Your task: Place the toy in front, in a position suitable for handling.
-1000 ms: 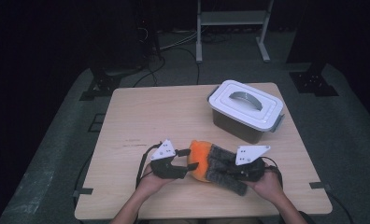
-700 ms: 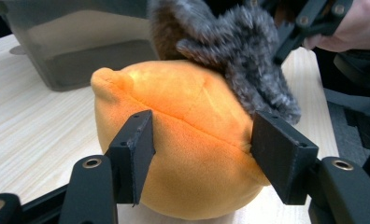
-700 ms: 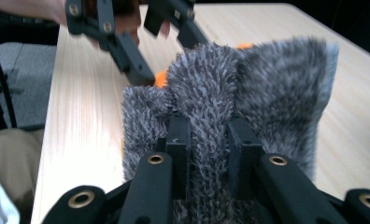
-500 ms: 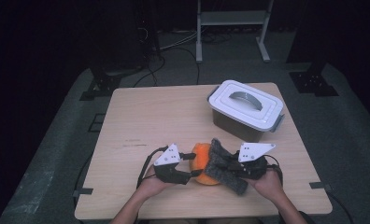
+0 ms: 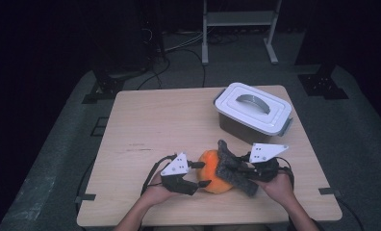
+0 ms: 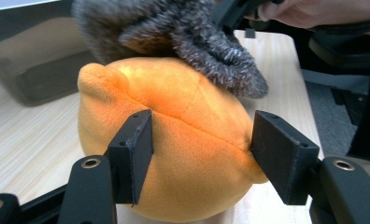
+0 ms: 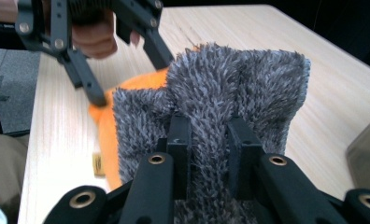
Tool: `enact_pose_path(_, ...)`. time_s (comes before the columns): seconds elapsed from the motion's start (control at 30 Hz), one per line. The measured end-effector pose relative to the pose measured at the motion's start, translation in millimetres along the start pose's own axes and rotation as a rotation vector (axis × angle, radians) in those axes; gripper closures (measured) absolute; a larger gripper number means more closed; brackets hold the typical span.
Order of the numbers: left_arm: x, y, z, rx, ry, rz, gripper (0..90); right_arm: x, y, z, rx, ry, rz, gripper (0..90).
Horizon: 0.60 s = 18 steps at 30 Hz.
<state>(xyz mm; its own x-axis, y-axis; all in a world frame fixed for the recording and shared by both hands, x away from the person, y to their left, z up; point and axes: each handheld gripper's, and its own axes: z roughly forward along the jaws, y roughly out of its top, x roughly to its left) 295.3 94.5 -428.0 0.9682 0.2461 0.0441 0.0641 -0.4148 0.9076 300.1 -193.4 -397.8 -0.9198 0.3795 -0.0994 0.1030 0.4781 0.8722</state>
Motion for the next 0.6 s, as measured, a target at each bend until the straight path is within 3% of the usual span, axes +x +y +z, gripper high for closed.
enact_pose_path(0.13,-1.2,-1.2,-0.1,0.009,-0.01,0.009,38.5,3.2,1.2,5.1,0.005,0.013,-0.014,73.2)
enact_pose_path(0.3,-1.7,-0.5,1.0,0.006,-0.018,0.012,38.5,-1.2,-1.4,1.2,-0.009,0.014,0.02,73.6)
enact_pose_path(0.4,-3.6,-0.3,2.2,0.003,-0.032,0.024,38.5,5.5,5.8,1.3,-0.041,0.028,0.0,73.5)
enact_pose_path(0.5,-4.9,-0.6,2.0,0.011,-0.033,0.032,38.5,10.3,8.6,6.9,-0.022,0.033,-0.035,73.5)
enact_pose_path(0.6,-4.0,-0.8,1.6,0.008,-0.032,0.028,38.6,5.4,4.5,6.6,-0.016,0.036,-0.007,73.6)
